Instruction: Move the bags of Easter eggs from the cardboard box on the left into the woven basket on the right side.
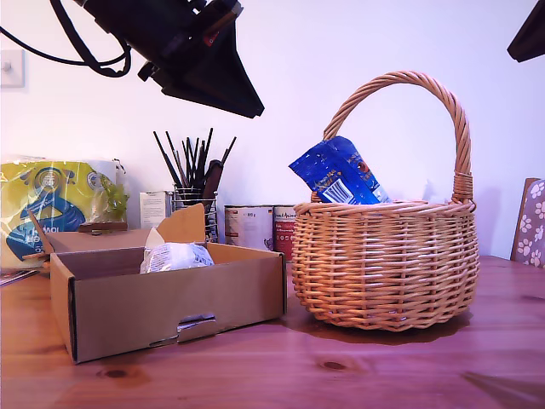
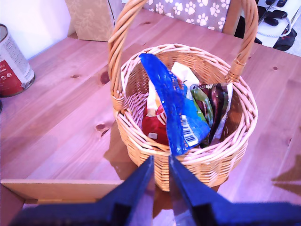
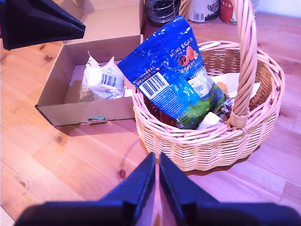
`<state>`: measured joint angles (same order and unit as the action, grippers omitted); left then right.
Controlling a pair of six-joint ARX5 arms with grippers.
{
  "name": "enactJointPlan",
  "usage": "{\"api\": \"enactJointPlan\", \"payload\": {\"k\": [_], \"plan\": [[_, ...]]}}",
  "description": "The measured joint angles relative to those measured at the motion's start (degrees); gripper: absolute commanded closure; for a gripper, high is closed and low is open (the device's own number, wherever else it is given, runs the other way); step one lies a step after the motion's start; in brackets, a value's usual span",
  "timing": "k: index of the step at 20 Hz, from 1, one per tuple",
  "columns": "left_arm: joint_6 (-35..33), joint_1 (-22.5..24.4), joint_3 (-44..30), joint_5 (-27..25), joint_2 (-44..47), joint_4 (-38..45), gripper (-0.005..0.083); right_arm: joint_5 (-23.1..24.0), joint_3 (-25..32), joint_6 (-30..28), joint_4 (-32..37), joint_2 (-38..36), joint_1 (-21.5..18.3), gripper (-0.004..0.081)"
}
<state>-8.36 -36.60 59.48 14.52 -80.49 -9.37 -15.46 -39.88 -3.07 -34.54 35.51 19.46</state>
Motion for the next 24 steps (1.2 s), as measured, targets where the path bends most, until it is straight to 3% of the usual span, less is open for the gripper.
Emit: {"api": "enactJointPlan", "payload": {"k": [10,13,17,18,19,21,22,24], "plan": [[0.11,0.52,0.0,-0.48,0.0,-2.82,0.0714,0.44,0.0,0.07,0.46,2.01,0.0,0.0772],[-4.59,2.8,0.0,-0.5,0.57,-11.39,0.0714,0.44,0.0,0.07,0.55,2.4,0.0,0.0772],[-7.63,9.4,-0.04,-0.52,4.24,-19.19,0.0714,0.44,0.0,0.04,0.85,3.34,0.0,0.0772],[-8.41,11.13,-0.04,-0.55,5.4,-19.82,0.0684,0.44,0.0,0.07,1.05,3.69,0.0,0.0772],[-9.33,12.46,-0.04,-0.55,6.23,-20.5,0.0549,0.44,0.0,0.07,1.16,4.07,0.0,0.0772],[-10.27,14.14,-0.04,-0.59,6.84,-22.49,0.008,0.44,0.0,0.04,1.18,4.87,0.0,0.0772],[-10.34,14.62,-0.04,-0.92,6.82,-23.85,-0.0028,0.44,0.0,0.07,1.22,5.22,0.0,0.0772],[-11.5,15.12,-0.04,-1.22,6.6,-25.35,0.0002,0.44,0.0,0.07,1.6,5.92,0.0,0.0772]]}}
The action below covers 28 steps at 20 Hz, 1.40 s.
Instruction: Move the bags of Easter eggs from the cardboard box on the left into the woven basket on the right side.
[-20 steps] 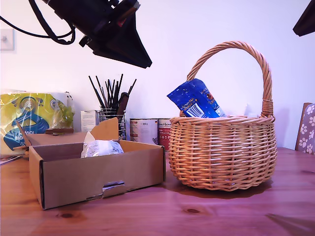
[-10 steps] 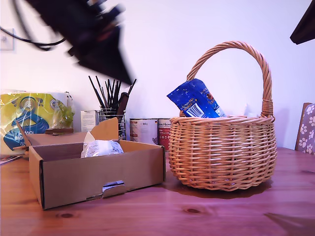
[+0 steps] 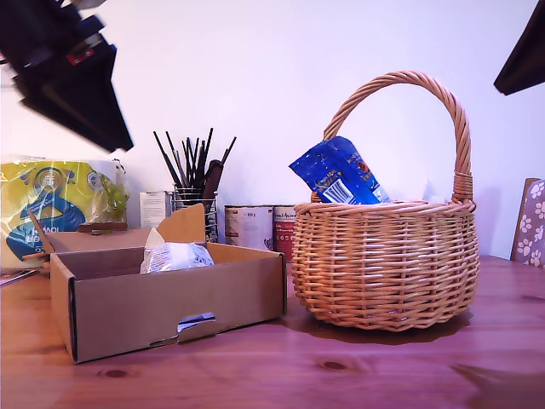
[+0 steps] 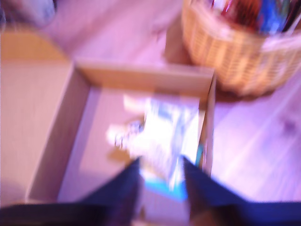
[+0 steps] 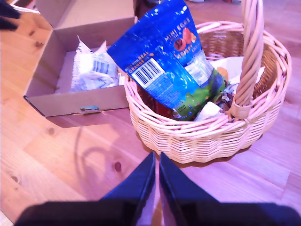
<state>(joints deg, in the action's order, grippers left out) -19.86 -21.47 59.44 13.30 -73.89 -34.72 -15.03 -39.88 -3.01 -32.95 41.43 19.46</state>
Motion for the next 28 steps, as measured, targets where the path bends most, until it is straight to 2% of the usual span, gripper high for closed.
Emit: {"api": "enactJointPlan", "payload": {"k": [3,7,13,16,19,21,22,25,26,28], "plan": [[-1.22,0.24,0.0,2.86,-1.81,3.85,0.0002,-0.74,0.0,0.0,1.27,0.74,0.0,0.0782],[-8.0,0.63,0.02,8.17,-8.39,10.62,0.0002,-4.09,0.0,0.11,3.39,0.81,1.88,0.0782],[-11.72,2.08,0.0,8.68,-23.67,22.43,0.0002,-4.33,-0.02,1.66,3.43,0.83,10.62,0.0782],[-11.8,2.43,0.0,8.68,-27.21,23.69,0.0002,-4.33,-0.02,1.66,3.43,0.83,12.2,0.0782],[-11.78,2.4,0.0,9.73,-30.29,23.67,0.0019,-4.28,-0.02,1.68,3.43,0.83,12.17,0.0782],[-11.54,2.38,0.0,10.29,-32.06,23.17,0.0107,-4.11,-0.02,1.66,3.43,0.83,12.17,0.0782],[-11.08,2.38,0.0,10.25,-32.35,22.84,0.0203,-4.11,-0.02,1.66,3.45,0.83,12.17,0.0782],[-10.51,2.14,0.0,9.6,-32.35,22.71,0.0589,-4.11,-0.02,1.68,3.5,0.83,12.17,0.0782],[-10.51,2.12,0.0,9.66,-32.35,22.77,0.0657,-4.11,-0.02,1.66,3.48,0.83,12.17,0.0782],[-10.49,2.1,0.02,9.75,-32.33,23.19,0.0659,-3.98,-0.02,1.68,3.41,0.83,12.17,0.0782]]}}
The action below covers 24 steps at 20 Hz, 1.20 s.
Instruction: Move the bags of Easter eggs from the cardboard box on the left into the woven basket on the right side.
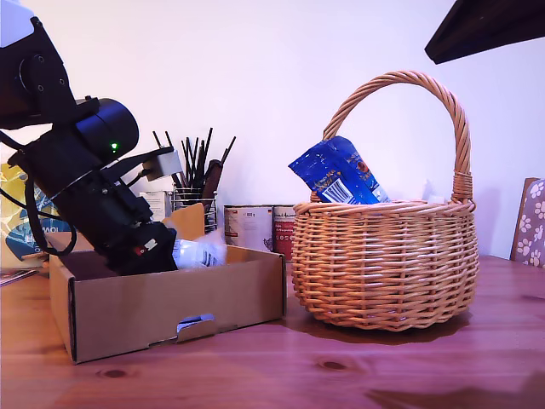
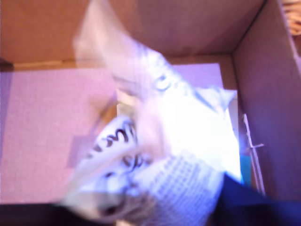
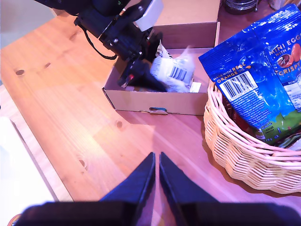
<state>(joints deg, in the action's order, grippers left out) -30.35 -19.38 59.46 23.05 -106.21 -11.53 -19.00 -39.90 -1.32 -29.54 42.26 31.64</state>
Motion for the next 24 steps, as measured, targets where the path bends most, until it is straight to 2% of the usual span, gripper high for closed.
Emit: {"api": "enactJointPlan", "payload": {"k": [3,6,13,16,20,24], "plan": [[1.03,-0.04,0.02,-0.11,0.55,-0.07,0.0658,0.61,0.0,0.0,-0.02,0.0,0.0,0.0782],[1.66,0.0,-0.04,-0.7,2.82,-1.01,0.0658,3.61,0.0,0.0,-0.02,0.0,0.0,0.0782],[5.18,0.13,-0.15,-0.35,21.31,-3.45,0.0658,9.84,0.0,0.09,0.17,-0.02,0.0,0.0782],[7.78,-0.07,-0.15,2.75,25.83,-3.96,0.0658,12.33,0.0,1.31,0.5,-0.46,-0.02,0.0782],[10.56,-3.91,-0.15,3.58,30.1,-4.33,0.0658,19.08,-0.02,1.64,-1.09,-7.26,-0.02,0.0782],[12.81,-9.86,-0.15,3.69,31.17,-3.78,0.0658,24.63,-0.26,3.67,-9.9,-18.23,-0.02,0.0782]]}}
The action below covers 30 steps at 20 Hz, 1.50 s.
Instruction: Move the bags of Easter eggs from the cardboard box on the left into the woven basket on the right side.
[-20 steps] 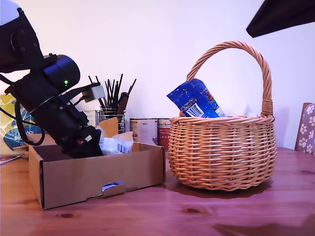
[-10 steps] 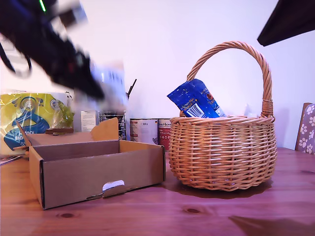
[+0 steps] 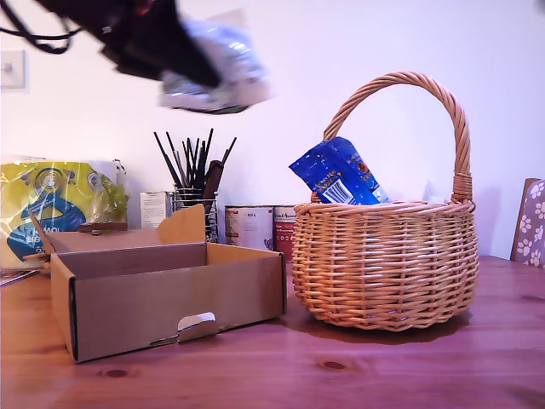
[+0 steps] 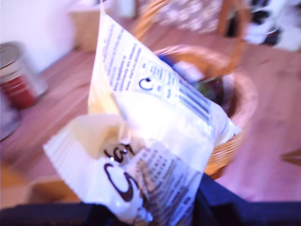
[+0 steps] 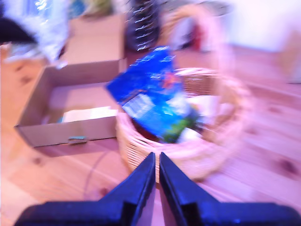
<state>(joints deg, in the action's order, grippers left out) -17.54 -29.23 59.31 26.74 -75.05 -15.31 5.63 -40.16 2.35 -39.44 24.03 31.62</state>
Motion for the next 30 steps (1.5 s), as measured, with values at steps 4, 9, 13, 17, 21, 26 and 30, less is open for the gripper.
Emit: {"api": "enactJointPlan", "payload": {"k": [4,9,13,17,21,26,30], "plan": [[1.4,-6.47,0.0,-0.31,-0.02,4.9,0.0658,2.32,-0.13,1.79,-6.6,-5.09,0.0,0.0782],[3.63,-11.23,0.0,-2.36,-2.36,12.46,0.0658,4.0,-0.28,2.16,-9.79,-10.32,0.0,0.0782],[5.22,-13.53,0.0,-4.15,-10.19,23.91,0.0659,3.96,-1.03,2.16,-10.99,-10.29,0.0,0.0782],[5.64,-15.28,-0.02,-7.56,-17.88,34.77,0.0659,3.96,-1.03,2.16,-11.63,-10.29,0.0,0.0782],[5.64,-15.56,1.27,-11.23,-26.56,38.12,0.0659,3.96,-1.07,2.14,-11.58,-10.29,0.0,0.0782],[6.84,-15.72,9.49,-15.91,-34.29,34.34,0.0658,3.96,-1.09,2.12,-11.61,-10.29,0.0,0.0782],[7.58,-15.74,16.41,-17.9,-34.71,25.68,0.0658,3.96,-1.09,2.12,-11.61,-10.29,0.0,0.0782]]}}
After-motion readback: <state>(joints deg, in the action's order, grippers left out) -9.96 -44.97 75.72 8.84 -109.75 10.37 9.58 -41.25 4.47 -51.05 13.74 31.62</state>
